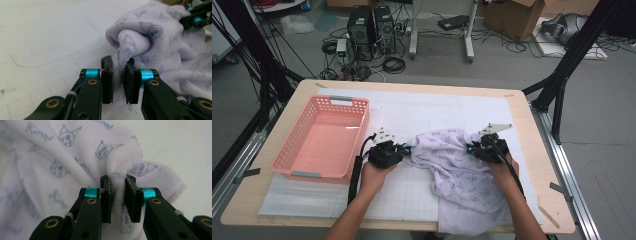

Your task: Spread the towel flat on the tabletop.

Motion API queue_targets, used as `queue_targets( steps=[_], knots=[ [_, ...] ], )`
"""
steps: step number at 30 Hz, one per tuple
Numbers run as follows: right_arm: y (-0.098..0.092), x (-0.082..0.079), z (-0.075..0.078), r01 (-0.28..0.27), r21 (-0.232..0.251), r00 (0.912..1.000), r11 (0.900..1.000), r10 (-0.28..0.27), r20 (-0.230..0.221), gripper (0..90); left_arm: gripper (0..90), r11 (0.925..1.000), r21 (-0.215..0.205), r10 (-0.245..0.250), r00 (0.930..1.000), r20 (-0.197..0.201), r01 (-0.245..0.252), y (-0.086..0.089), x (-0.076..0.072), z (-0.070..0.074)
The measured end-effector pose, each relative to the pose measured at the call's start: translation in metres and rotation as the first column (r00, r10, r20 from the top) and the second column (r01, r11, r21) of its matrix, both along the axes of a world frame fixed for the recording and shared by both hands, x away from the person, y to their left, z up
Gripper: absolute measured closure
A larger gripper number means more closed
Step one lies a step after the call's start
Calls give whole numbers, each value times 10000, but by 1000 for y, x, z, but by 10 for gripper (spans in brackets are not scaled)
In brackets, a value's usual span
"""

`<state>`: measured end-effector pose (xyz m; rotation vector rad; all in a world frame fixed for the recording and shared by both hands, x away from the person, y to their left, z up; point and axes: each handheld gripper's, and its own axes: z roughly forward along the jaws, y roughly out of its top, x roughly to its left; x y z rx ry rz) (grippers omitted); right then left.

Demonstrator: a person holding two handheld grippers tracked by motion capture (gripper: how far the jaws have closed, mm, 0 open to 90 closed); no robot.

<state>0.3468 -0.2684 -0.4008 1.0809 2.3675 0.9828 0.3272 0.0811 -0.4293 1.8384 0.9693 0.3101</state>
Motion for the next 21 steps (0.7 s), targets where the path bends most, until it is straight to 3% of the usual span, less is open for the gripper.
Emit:
queue_targets(
  steps=[6, 11, 14, 15, 18, 21],
  knots=[
    [-23, -46, -10, -346, 106, 9978, 9993, 339, 567, 783, 797, 9987, 151, -496, 9988, 56, 495, -3, -21, -10],
    [-33, -69, -16, -385, 698, 9989, 9968, 366, 284, 802, 810, 9958, 460, -790, 9968, -132, 796, -3, -31, -18],
    [-33, -77, -20, -448, 620, 9989, 9971, 438, 167, 803, 806, 9920, 619, -1086, 9936, -297, 1103, -3, -36, -20],
    [-33, -78, -20, -482, 599, 9986, 9970, 469, 235, 802, 785, 9931, 454, -1061, 9937, -364, 1077, -3, -35, -19],
    [-33, -80, -20, -510, 546, 9983, 9972, 495, 294, 802, 594, 9961, -57, -884, 9948, -505, 882, -2, -27, -12],
    [-31, -79, -21, -506, 416, 9980, 9978, 490, 403, 802, 548, 9966, -228, -792, 9966, -244, 786, -5, -17, -1]
  ],
)
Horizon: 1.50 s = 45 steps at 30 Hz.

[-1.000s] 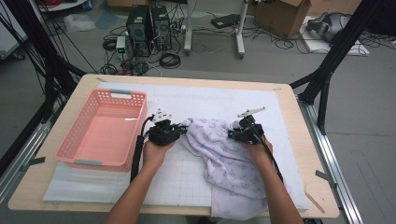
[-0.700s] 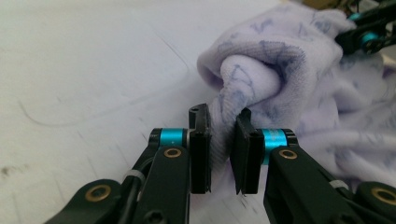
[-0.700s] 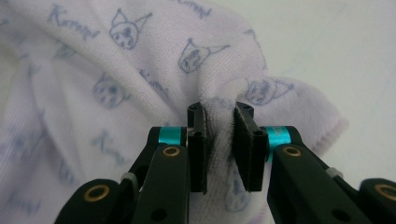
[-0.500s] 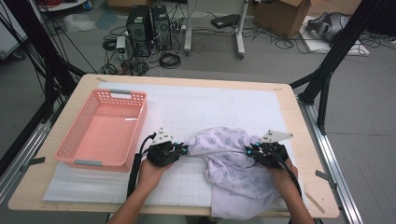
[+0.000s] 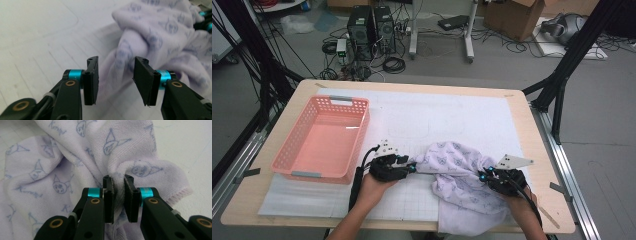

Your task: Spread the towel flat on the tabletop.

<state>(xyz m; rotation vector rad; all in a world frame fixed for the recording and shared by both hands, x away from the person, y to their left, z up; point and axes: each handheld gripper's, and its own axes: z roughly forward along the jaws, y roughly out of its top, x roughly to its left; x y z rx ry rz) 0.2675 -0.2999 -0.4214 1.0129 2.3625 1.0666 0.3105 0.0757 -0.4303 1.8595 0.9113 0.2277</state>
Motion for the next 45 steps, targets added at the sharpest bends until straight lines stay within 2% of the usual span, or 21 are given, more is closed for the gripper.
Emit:
queue_targets(
  steps=[5, 8, 11, 13, 16, 19, 21, 23, 25, 27, 28, 32, 34, 36, 38, 41, 43, 45],
  knots=[
    [0, 0, 0, -7, -10, 10000, 10000, 7, 64, 799, 571, 9999, -155, 63, 9998, 205, -60, -8, 24, 20],
    [0, 0, 0, 1, 13, 10000, 10000, -1, 55, 797, 573, 9995, -171, 273, 9994, 196, -270, -17, 41, 25],
    [1, 2, 0, 16, 36, 10000, 10000, -16, 54, 790, 573, 9998, -45, 204, 9994, -262, -206, -29, 55, 20],
    [0, 2, 0, 33, 81, 10000, 10000, -33, 35, 784, 536, 9995, -281, 121, 9977, -660, -140, -38, 60, 11],
    [-1, 3, 0, 87, 219, 9999, 9997, -86, -57, 767, 401, 9998, -193, -129, 9895, -1440, 102, -50, 63, -3],
    [-2, 5, 0, 131, 434, 9998, 9990, -123, -170, 745, 394, 9981, -3, -602, 9873, -1468, 609, -61, 60, -8],
    [-3, 6, 2, 90, 614, 9998, 9981, -78, -189, 712, 427, 9972, 59, -726, 9877, -1382, 742, -65, 58, -8],
    [-5, 7, 5, 120, 998, 9997, 9949, -98, -216, 668, 507, 9958, 140, -882, 9879, -1274, 907, -66, 57, -8],
    [-8, 9, 12, 164, 1581, 9998, 9873, -145, -132, 649, 633, 9943, 283, -998, 9898, -1017, 1031, -66, 55, -6],
    [-12, 13, 21, 295, 2057, 9995, 9782, -312, 51, 648, 797, 9916, 423, -1191, 9902, -726, 1224, -66, 53, -4],
    [-13, 17, 26, 386, 2287, 9990, 9727, -424, 121, 648, 837, 9906, 498, -1246, 9905, -585, 1275, -66, 52, -3],
    [-17, 42, 43, 811, 2383, 9951, 9678, -922, 359, 666, 893, 9923, 297, -1202, 9927, -126, 1206, -61, 49, 5],
    [-21, 59, 48, 1201, 2135, 9909, 9695, -1303, 343, 735, 895, 9916, 205, -1277, 9918, 21, 1276, -59, 48, 8],
    [-25, 78, 47, 1611, 1755, 9861, 9712, -1657, 119, 787, 895, 9892, 284, -1440, 9895, 101, 1436, -57, 46, 11],
    [-26, 95, 42, 2045, 1239, 9788, 9710, -2010, -400, 794, 895, 9887, 373, -1453, 9894, 79, 1449, -56, 45, 11],
    [-23, 115, 24, 2107, 331, 9720, 9770, -2057, -1138, 779, 888, 9909, 436, -1279, 9917, 109, 1273, -54, 48, 10],
    [-19, 123, 11, 1928, 30, 9654, 9812, -1892, -1797, 742, 782, 9939, 241, -1071, 9941, -173, 1075, -55, 50, 8],
    [-15, 128, 3, 1544, 249, 9596, 9877, -1439, -2417, 718, 670, 9945, 291, -990, 9938, -501, 1005, -55, 53, 5]
  ],
)
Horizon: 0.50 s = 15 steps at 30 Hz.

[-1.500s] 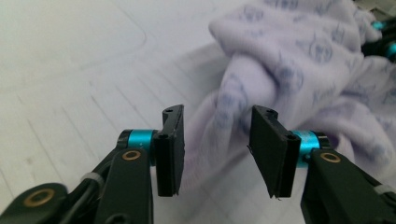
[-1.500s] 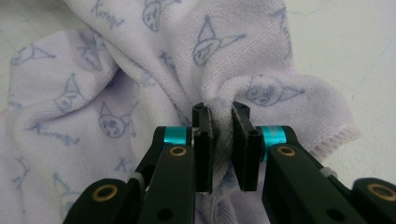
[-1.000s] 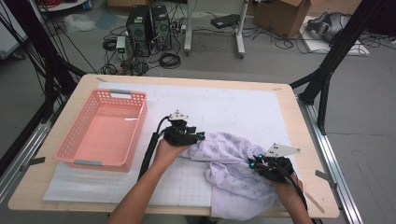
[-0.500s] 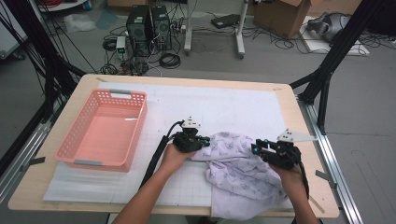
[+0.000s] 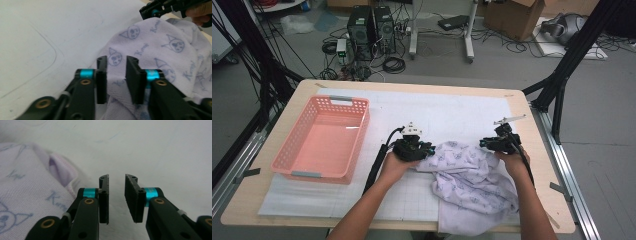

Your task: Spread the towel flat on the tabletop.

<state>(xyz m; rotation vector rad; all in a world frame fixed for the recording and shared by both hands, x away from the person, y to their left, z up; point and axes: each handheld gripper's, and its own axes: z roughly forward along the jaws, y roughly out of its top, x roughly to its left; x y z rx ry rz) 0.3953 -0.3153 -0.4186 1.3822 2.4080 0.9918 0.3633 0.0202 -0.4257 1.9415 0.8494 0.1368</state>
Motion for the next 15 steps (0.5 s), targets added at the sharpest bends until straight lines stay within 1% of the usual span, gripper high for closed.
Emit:
queue_targets(
  steps=[1, 2, 3, 5, 6, 7, 8, 9, 10, 11, 12, 13, 14, 15],
  knots=[
    [3, 1, -2, -233, 213, 9994, 9995, 238, -233, 706, 625, 9999, 114, 22, 9999, -121, -21, -1, 1, -2],
    [5, 1, -4, -544, 570, 9973, 9969, 571, -457, 697, 583, 9999, 95, 105, 9995, -296, -102, -2, 1, -4],
    [7, 1, -5, -840, 899, 9940, 9924, 897, -619, 686, 543, 9999, 138, 66, 9990, -434, -60, -2, 2, -5],
    [13, -1, -5, -1309, 1017, 9880, 9862, 1382, -684, 666, 492, 9998, 174, 87, 9983, -584, -77, -6, 2, -7],
    [15, -2, -4, -1518, 1054, 9855, 9828, 1587, -604, 665, 476, 9997, 235, 27, 9976, -695, -11, -7, 1, -8],
    [17, -5, -3, -1692, 1177, 9833, 9785, 1758, -481, 657, 468, 9996, 267, -28, 9974, -727, 47, -8, 1, -9],
    [18, -7, -1, -1865, 1414, 9804, 9722, 1935, -371, 647, 460, 9993, 344, -96, 9972, -748, 122, -10, -1, -11],
    [19, -9, 1, -2070, 1668, 9761, 9640, 2150, -312, 627, 459, 9992, 355, -161, 9969, -769, 189, -11, -2, -12],
    [21, -11, 2, -2307, 1922, 9699, 9538, 2412, -328, 601, 461, 9989, 396, -205, 9970, -753, 235, -12, -4, -14],
    [24, -13, 2, -2519, 2160, 9629, 9433, 2666, -413, 574, 472, 9986, 438, -253, 9970, -737, 286, -12, -5, -16],
    [27, -16, 2, -2769, 2268, 9544, 9338, 2947, -481, 564, 494, 9984, 457, -302, 9969, -727, 336, -13, -6, -17],
    [31, -18, 1, -3013, 2291, 9450, 9256, 3220, -581, 553, 522, 9979, 478, -416, 9969, -661, 448, -14, -7, -19],
    [35, -20, 0, -3210, 2232, 9373, 9204, 3425, -645, 539, 577, 9974, 478, -517, 9973, -525, 543, -15, -9, -19],
    [40, -22, -2, -3367, 2099, 9302, 9179, 3588, -770, 537, 649, 9958, 608, -659, 9973, -318, 678, -16, -12, -19]
  ],
)
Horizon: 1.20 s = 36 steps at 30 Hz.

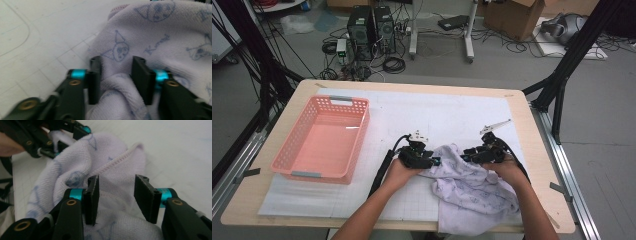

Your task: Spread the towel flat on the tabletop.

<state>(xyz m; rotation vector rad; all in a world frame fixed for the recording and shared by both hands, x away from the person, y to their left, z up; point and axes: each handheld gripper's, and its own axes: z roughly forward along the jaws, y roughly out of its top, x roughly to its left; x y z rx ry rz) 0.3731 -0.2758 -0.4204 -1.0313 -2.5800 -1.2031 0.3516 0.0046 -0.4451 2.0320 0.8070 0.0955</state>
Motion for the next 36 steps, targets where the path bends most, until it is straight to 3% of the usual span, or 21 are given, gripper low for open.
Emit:
queue_targets(
  steps=[3, 5, 7, 9, 11, 13, 15, 16, 19, 22, 24, 26, 27, 28, 30, 31, 32, 33, 34, 35, 36],
  knots=[
    [12, -5, -4, -380, -321, 9990, 9988, 372, -257, 618, 779, 9995, 266, -166, 9988, 464, 153, -2, -5, 2],
    [14, -7, -1, -594, -454, 9982, 9972, 591, -88, 739, 799, 9992, 357, -209, 9979, 612, 188, 0, -6, 4],
    [15, -9, 4, -775, -787, 9964, 9939, 799, 272, 801, 804, 9996, 275, -118, 9967, 802, 96, 2, -6, 8],
    [13, -9, 11, -514, -1086, 9948, 9928, 605, 820, 812, 806, 9999, 18, 147, 9945, 1040, -150, 7, -6, 13],
    [8, -8, 18, 137, -1363, 9887, 9906, 69, 1495, 815, 808, 9987, -232, 479, 9905, 1290, -453, 13, -4, 20],
    [3, -6, 26, 994, -1827, 9700, 9781, -544, 2368, 817, 810, 9950, -564, 901, 9838, 1550, -823, 21, -2, 28],
    [-2, -3, 34, 1830, -1769, 9426, 9671, -1215, 3111, 820, 812, 9905, -834, 1232, 9756, 1820, -1095, 28, 1, 37],
    [-5, -1, 39, 2284, -1742, 9244, 9579, -1572, 3475, 820, 813, 9870, -1056, 1402, 9705, 1959, -1213, 32, 2, 43],
    [-12, 8, 52, 3307, -1220, 8721, 9358, -2536, 4185, 822, 815, 9755, -1585, 1898, 9481, 2552, -1527, 41, 6, 60],
    [-10, 19, 66, 3884, -782, 8237, 9182, -3079, 4761, 822, 815, 9701, -1654, 2210, 9281, 2998, -1776, 45, 13, 74],
    [-5, 25, 74, 4473, -920, 7726, 8896, -3325, 5408, 824, 815, 9643, -1581, 2528, 9164, 3103, -2125, 49, 21, 78],
    [-6, 33, 80, 4974, -542, 7261, 8658, -3813, 5722, 824, 814, 9543, -1640, 2890, 9107, 2951, -2498, 53, 28, 75],
    [-8, 36, 82, 5289, -336, 7034, 8480, -4159, 5765, 824, 813, 9551, -1573, 2863, 9189, 2714, -2511, 54, 31, 72],
    [-10, 40, 82, 5463, -163, 6933, 8374, -4412, 5698, 824, 806, 9586, -1420, 2758, 9290, 2467, -2469, 53, 33, 69],
    [-14, 47, 78, 5521, -115, 7116, 8337, -4639, 5277, 823, 756, 9674, -1105, 2459, 9500, 1923, -2281, 51, 36, 62],
    [-14, 49, 75, 5587, -347, 7158, 8286, -4607, 5248, 823, 685, 9686, -1054, 2405, 9566, 1647, -2253, 49, 36, 59],
    [-15, 50, 72, 5700, -503, 7119, 8201, -4624, 5285, 822, 608, 9692, -1031, 2373, 9600, 1489, -2236, 49, 37, 56],
    [-16, 50, 70, 5988, -578, 6890, 7988, -4771, 5456, 821, 583, 9688, -1049, 2383, 9602, 1458, -2245, 48, 36, 53],
    [-19, 49, 69, 6422, -440, 6513, 7653, -5146, 5577, 821, 561, 9685, -989, 2412, 9593, 1467, -2284, 48, 35, 51],
    [-23, 50, 68, 6716, -323, 6262, 7402, -5437, 5588, 821, 506, 9687, -813, 2438, 9605, 1339, -2346, 48, 35, 48],
    [-31, 51, 67, 7111, -50, 5932, 7031, -5961, 5411, 821, 463, 9695, -755, 2407, 9636, 1165, -2331, 49, 36, 46]
  ],
)
